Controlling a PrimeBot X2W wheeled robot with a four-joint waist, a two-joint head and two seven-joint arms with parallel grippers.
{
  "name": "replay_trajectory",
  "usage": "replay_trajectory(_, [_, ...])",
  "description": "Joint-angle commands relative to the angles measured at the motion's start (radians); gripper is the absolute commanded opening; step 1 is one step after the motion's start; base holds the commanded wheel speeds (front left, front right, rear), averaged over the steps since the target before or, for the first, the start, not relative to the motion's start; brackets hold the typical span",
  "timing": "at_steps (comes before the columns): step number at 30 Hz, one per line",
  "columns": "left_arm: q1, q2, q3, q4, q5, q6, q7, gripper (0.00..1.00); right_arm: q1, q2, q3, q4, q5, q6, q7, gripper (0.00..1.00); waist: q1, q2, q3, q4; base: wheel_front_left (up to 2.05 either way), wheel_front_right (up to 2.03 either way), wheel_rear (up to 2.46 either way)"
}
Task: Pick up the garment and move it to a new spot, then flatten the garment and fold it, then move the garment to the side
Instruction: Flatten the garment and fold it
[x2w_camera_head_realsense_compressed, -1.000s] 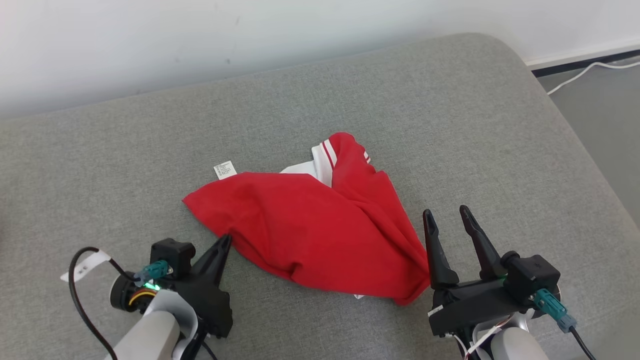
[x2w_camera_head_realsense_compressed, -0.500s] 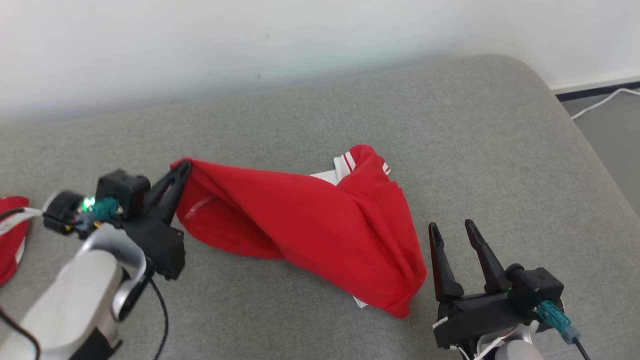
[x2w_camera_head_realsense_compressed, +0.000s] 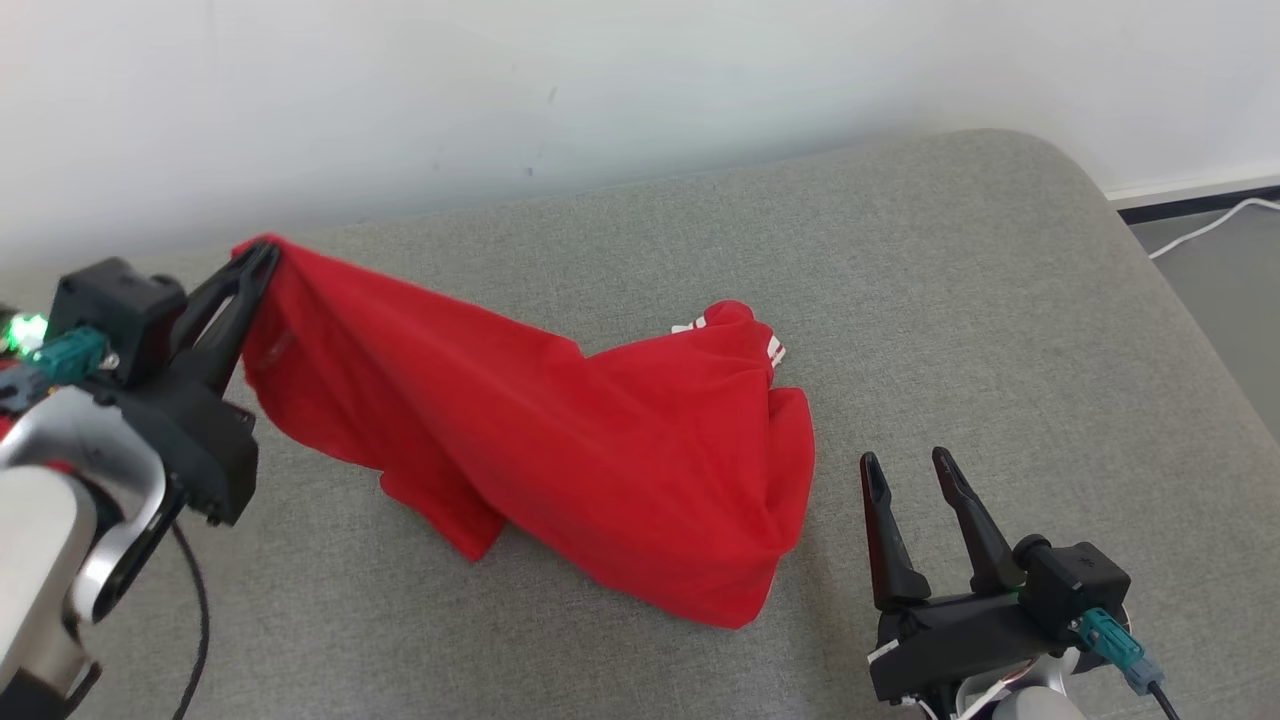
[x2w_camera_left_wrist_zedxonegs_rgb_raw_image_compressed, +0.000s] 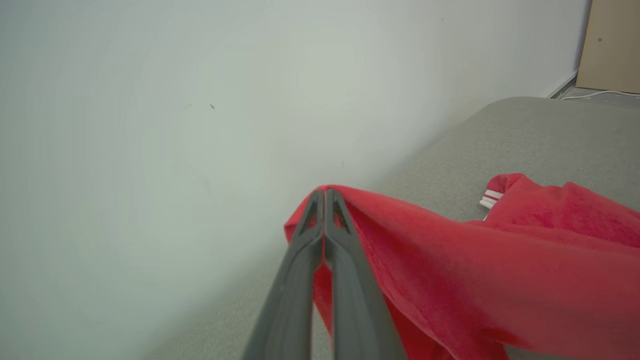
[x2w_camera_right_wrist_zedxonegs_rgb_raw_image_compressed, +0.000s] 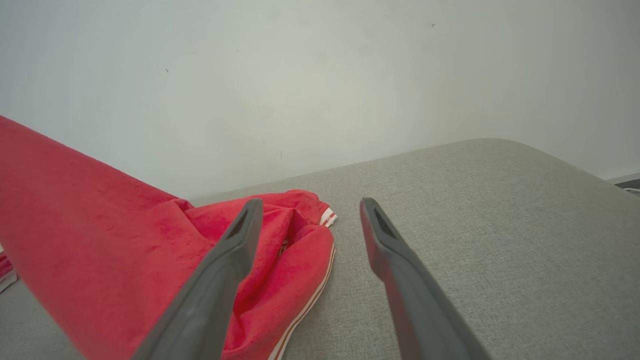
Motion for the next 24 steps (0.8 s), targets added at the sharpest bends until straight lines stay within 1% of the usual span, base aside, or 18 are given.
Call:
replay_trajectory(1, [0.033, 0.018, 0.005, -0.006, -0.013, 0.009, 0.006, 0.0, 0.012, -0.003, 0.0, 0.002, 0.002, 0.0, -0.005, 1.0, 0.0001, 0.0, 0.0, -0.002, 0.0, 0.0, 0.0])
replay_trajectory(4, [0.075, 0.04, 0.014, 0.016, -0.025, 0.023, 0.007, 0.0, 0.008, -0.003, 0.001, 0.003, 0.002, 0.0, -0.005, 1.0, 0.0001, 0.0, 0.002, -0.006, 0.0, 0.0, 0.0])
replay_trajectory(9, [0.132, 0.067, 0.032, 0.106, -0.053, 0.027, -0.023, 0.0, -0.004, -0.003, -0.001, 0.005, -0.008, 0.0, -0.002, 1.0, 0.0001, 0.0, 0.012, -0.014, 0.0, 0.0, 0.0])
replay_trajectory(10, [0.137, 0.083, 0.031, 0.128, -0.042, 0.024, -0.027, 0.0, -0.006, -0.003, -0.001, 0.005, -0.01, 0.0, -0.001, 1.0, 0.0001, 0.0, 0.014, -0.017, 0.0, 0.0, 0.0])
replay_trajectory(12, [0.137, 0.084, 0.037, 0.152, -0.045, 0.024, -0.045, 0.0, -0.007, -0.003, -0.007, 0.004, -0.014, 0.0, -0.001, 1.0, 0.0001, 0.0, 0.017, -0.021, 0.0, 0.0, 0.0])
replay_trajectory(16, [0.12, 0.115, 0.049, 0.189, -0.024, 0.03, -0.068, 0.0, -0.006, -0.002, -0.011, 0.001, -0.02, 0.0, 0.0, 1.0, 0.0001, 0.0, 0.022, -0.025, 0.0, 0.0, 0.0])
replay_trajectory(20, [0.096, 0.119, 0.053, 0.195, -0.01, 0.03, -0.089, 0.0, -0.006, -0.003, -0.012, -0.003, -0.022, 0.0, 0.006, 1.0, 0.0001, 0.0, 0.025, -0.026, 0.0, 0.0, 0.0])
replay_trajectory(24, [0.1, 0.079, 0.033, 0.215, -0.024, 0.017, -0.108, 0.0, -0.008, -0.003, -0.012, -0.002, -0.023, 0.0, 0.007, 1.0, 0.0001, 0.0, 0.026, -0.025, 0.0, 0.0, 0.0])
